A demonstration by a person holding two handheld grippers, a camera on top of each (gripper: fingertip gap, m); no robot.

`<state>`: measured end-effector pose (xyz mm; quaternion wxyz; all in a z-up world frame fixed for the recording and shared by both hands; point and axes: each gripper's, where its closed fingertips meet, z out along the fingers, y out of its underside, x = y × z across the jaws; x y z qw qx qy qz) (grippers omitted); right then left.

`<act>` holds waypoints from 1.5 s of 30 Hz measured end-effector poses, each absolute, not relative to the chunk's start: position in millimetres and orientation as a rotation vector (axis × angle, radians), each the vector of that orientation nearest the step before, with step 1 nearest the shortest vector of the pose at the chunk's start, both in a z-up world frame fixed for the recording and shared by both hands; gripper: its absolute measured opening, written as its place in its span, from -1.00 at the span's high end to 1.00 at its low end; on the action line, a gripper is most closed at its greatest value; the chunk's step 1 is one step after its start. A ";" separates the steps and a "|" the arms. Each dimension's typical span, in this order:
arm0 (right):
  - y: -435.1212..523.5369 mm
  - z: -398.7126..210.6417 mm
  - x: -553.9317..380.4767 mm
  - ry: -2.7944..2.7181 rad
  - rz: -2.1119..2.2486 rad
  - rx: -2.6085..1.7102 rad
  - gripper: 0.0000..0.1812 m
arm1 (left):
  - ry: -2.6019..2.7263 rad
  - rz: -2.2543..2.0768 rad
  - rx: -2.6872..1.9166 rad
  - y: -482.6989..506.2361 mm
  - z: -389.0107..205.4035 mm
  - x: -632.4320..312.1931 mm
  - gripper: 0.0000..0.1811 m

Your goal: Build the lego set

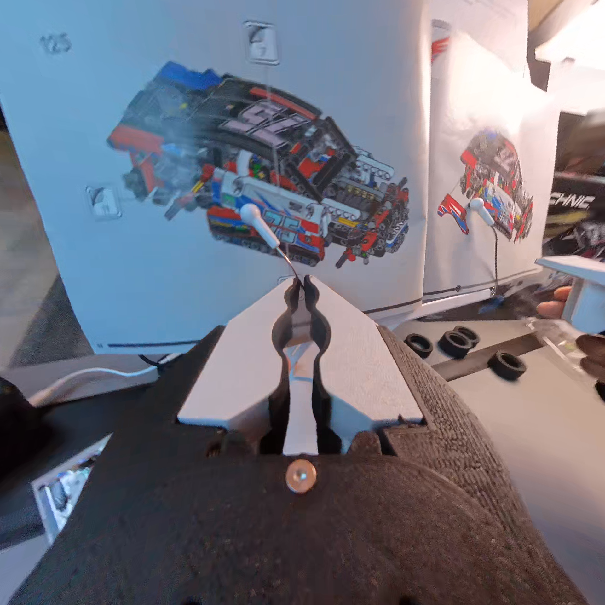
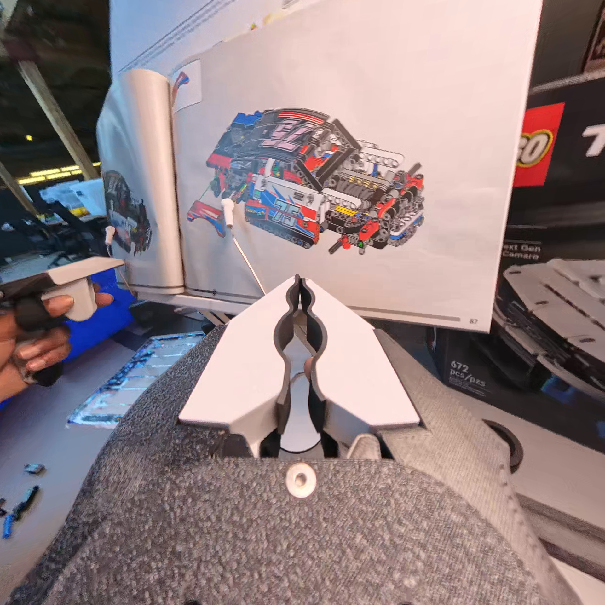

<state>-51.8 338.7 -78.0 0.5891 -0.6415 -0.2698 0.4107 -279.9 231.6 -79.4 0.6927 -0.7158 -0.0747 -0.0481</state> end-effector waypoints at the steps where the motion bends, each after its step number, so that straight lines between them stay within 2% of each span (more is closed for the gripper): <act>1: 332.3 -74.9 -54.4 -0.694 0.884 -1.453 1.00 | -0.224 -0.173 -1.578 227.3 -84.4 -284.1 0.99; 5: 317.6 -47.2 -86.5 -0.950 0.480 -1.260 0.79 | -0.511 -0.534 -1.460 213.9 -113.6 -288.5 0.95; 8: 319.7 -53.1 -120.9 -1.079 0.417 -1.308 0.69 | -0.674 -0.764 -1.427 205.7 -132.9 -282.9 0.88; 9: 326.2 -56.5 -124.7 -1.090 0.364 -1.330 0.76 | -0.685 -0.744 -1.440 199.3 -134.5 -282.8 0.85; 10: 333.8 -57.0 -123.5 -1.074 0.310 -1.338 0.98 | -0.656 -0.665 -1.454 191.7 -130.5 -282.6 0.83; 11: 332.7 -57.9 -124.8 -1.083 0.331 -1.330 1.00 | -0.605 -0.554 -1.474 184.3 -123.3 -281.1 0.81; 16: 348.0 -54.6 -94.1 -0.722 0.647 -1.474 1.00 | -0.073 -0.171 -1.585 195.4 -66.7 -218.3 0.78; 19: 361.7 -68.1 -69.9 -0.544 0.792 -1.556 0.98 | 0.184 0.018 -1.694 230.6 -64.3 -184.4 0.89; 22: 364.5 -88.4 -51.7 -0.422 0.946 -1.633 0.94 | 0.217 0.173 -1.800 263.4 -78.4 -188.0 1.00; 26: 352.9 -122.4 -37.1 -0.401 1.135 -1.763 0.87 | 0.218 0.257 -1.803 271.8 -80.1 -193.5 1.00; 28: 353.3 -137.0 -24.3 -0.361 1.112 -1.821 0.91 | 0.191 0.252 -1.793 269.8 -80.3 -195.5 1.00; 31: 347.8 -130.6 -14.4 -0.363 1.161 -1.785 0.68 | 0.192 0.240 -1.787 267.9 -79.8 -195.3 1.00; 35: 353.4 -84.7 -6.1 -0.530 0.786 -1.578 0.46 | 0.224 0.266 -1.790 267.1 -79.7 -195.2 1.00; 40: 368.3 -44.9 -51.0 -0.785 0.536 -1.487 -0.19 | 0.246 0.292 -1.779 266.6 -79.9 -195.8 1.00; 42: 379.8 -39.9 -67.9 -0.850 0.486 -1.510 -0.36 | 0.261 0.303 -1.775 266.3 -80.1 -196.9 1.00; 44: 383.0 -44.5 -84.1 -0.888 0.520 -1.564 -0.43 | 0.263 0.295 -1.772 265.4 -79.9 -198.8 1.00; 45: 382.8 -47.5 -88.2 -0.892 0.521 -1.574 -0.40 | 0.260 0.279 -1.770 264.9 -79.8 -199.7 1.00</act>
